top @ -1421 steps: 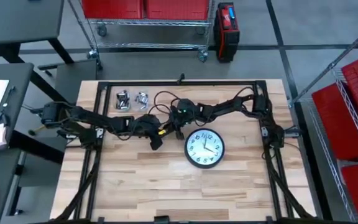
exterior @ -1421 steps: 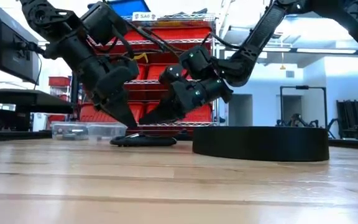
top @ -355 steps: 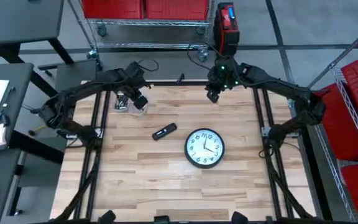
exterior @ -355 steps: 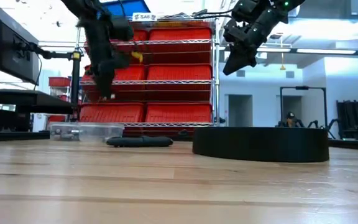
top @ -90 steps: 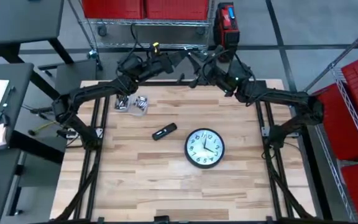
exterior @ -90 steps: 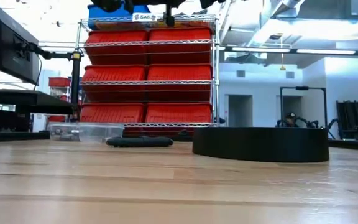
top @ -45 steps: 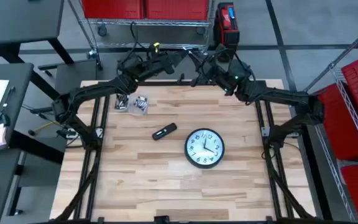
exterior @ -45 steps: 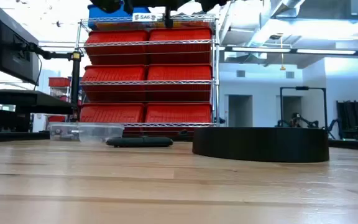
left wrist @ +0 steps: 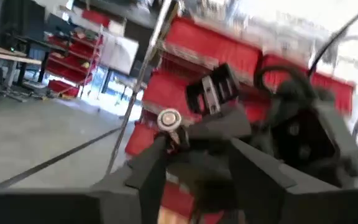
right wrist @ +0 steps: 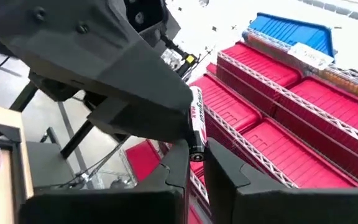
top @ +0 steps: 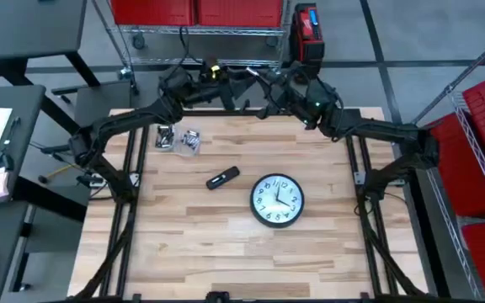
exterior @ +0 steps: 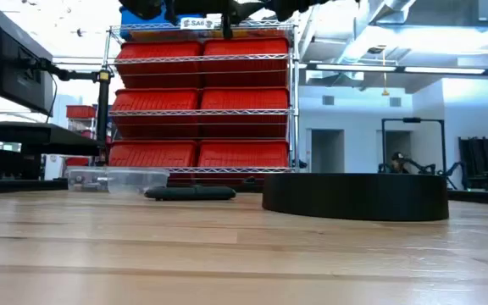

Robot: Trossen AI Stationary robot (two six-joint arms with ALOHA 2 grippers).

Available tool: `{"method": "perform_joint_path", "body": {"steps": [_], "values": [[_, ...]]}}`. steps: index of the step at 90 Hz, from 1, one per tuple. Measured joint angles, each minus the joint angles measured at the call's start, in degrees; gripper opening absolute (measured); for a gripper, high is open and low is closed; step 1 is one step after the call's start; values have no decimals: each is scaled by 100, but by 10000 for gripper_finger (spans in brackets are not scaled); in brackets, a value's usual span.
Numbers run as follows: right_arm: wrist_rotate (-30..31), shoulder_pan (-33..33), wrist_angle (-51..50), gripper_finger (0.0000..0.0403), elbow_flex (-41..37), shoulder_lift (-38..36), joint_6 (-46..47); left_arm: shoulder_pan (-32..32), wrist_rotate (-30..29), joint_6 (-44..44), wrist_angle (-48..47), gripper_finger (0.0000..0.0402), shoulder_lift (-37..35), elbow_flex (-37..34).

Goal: Insert battery
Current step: Insert the silver battery into the remote

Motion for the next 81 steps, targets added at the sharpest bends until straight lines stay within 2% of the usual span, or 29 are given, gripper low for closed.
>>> {"method": "perform_joint_path", "body": {"steps": [7, 18, 34, 47, 60, 70, 81], "values": [[-5, 0, -54, 16, 3, -6, 152, 120, 213, 722, -963, 173, -206, -12], [-218, -6, -352, 16, 9, -8, 442, 242, 204, 1828, -2677, 174, -709, -17], [-1008, -156, -1039, 16, 9, -7, 1053, 243, -644, 2655, -5142, 172, -1363, -9], [-1896, -389, -1684, 17, 9, 0, 1854, 120, -1282, 2204, -6847, 172, -1712, -6], [-2828, -597, -2177, 17, 17, 175, 2416, -126, -1577, 1587, -8144, 172, -1791, -182], [-3506, -665, -2482, 18, 6, 514, 2510, -510, -1668, 1137, -8202, 172, -1930, -713], [-4007, -529, -2658, 18, 7, 971, 2580, -1087, -1928, 570, -7733, 172, -2158, -1498]]}}
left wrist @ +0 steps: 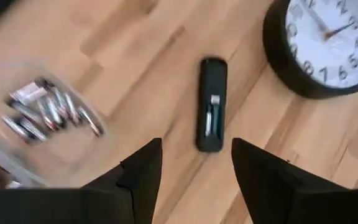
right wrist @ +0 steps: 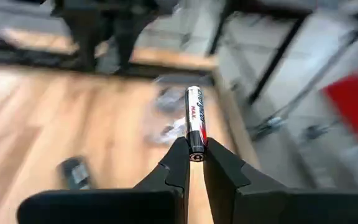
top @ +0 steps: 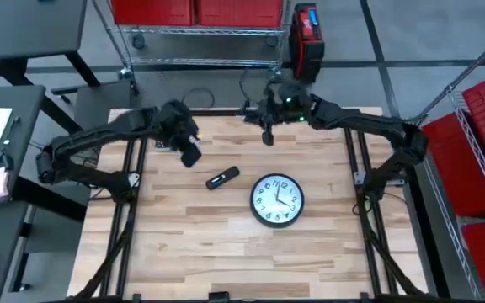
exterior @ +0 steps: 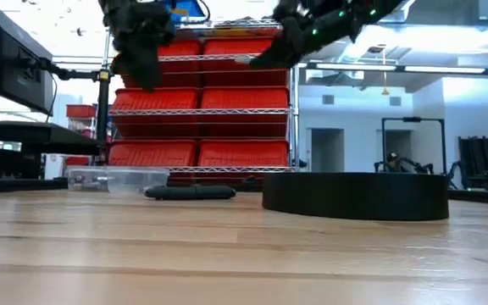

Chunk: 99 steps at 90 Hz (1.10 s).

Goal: Insert battery
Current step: Insert the silver battery into the remote

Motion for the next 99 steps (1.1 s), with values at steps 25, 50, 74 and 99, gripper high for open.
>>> {"method": "perform_joint_path", "body": {"steps": [25, 50, 74, 99], "values": [[-215, 517, -1018, 18, 645, 1120, -270, -1209, -769, -556, 1800, 172, -735, -2058], [-409, 890, -1081, 18, 960, 2019, -608, -1875, -1458, -377, 4019, 172, -601, -3837], [-36, 1109, -1492, 18, 1721, 2807, -1615, -1932, -1681, -457, 5464, 172, 107, -4486], [452, 1203, -2689, 18, 2984, 3776, -1860, -1930, -1701, -229, 6566, 171, 878, -4460]]}}
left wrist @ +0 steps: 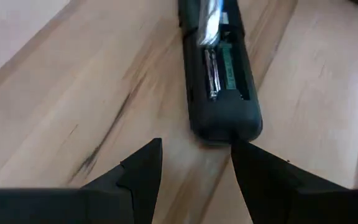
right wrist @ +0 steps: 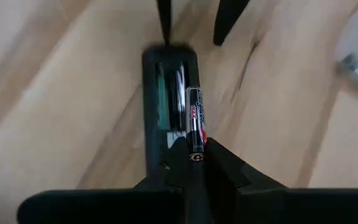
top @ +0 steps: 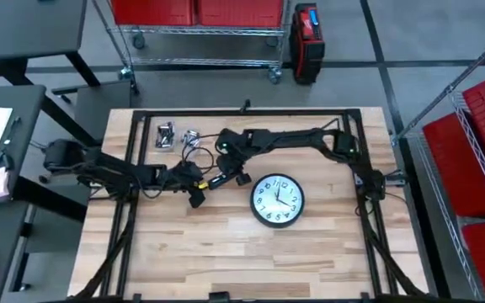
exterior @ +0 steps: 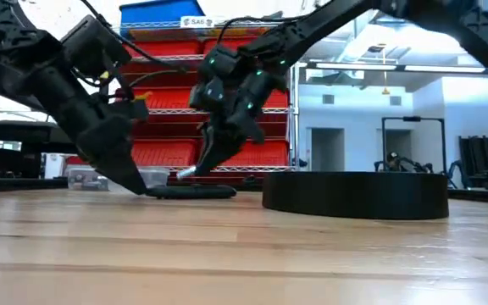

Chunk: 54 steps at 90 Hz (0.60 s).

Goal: Insert battery
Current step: Insert the silver battery into the remote

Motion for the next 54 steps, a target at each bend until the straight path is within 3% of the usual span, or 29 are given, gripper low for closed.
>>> {"method": "perform_joint_path", "body": {"steps": [54], "values": [[456, 318, -131, 17, 164, 132, -209, -2, -181, -17, 451, 171, 319, 2]]}}
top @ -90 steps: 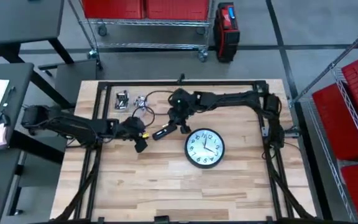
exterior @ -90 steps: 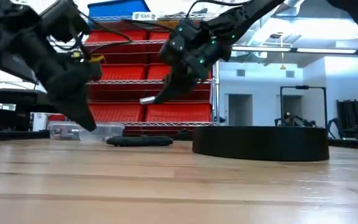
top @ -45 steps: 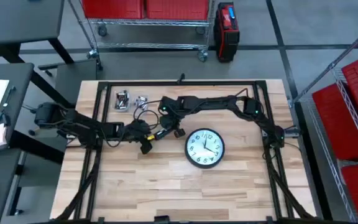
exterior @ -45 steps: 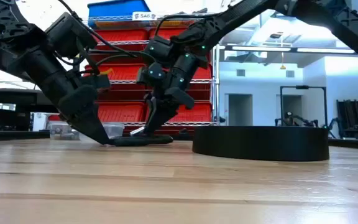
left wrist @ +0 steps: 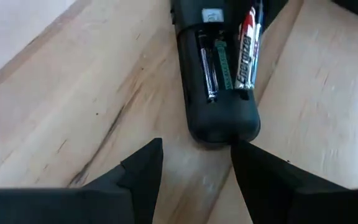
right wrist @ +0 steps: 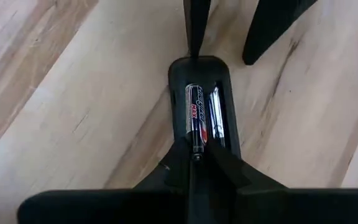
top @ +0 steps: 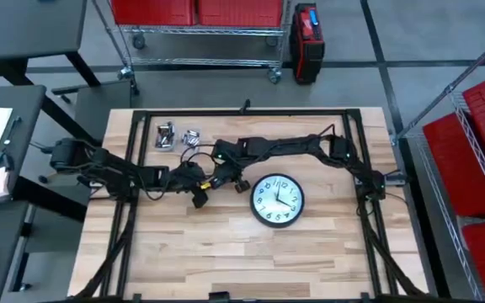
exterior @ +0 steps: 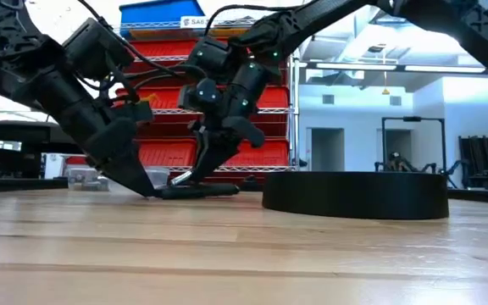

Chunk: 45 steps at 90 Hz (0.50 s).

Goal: Insert battery
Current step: Insert the silver battery into the remote

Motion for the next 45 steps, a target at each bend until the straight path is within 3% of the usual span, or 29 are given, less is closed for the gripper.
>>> {"method": "perform_joint_path", "body": {"steps": [45], "values": [[255, -83, -538, 17, 322, 145, -545, 9, -57, 20, -39, 171, 0, 0]]}}
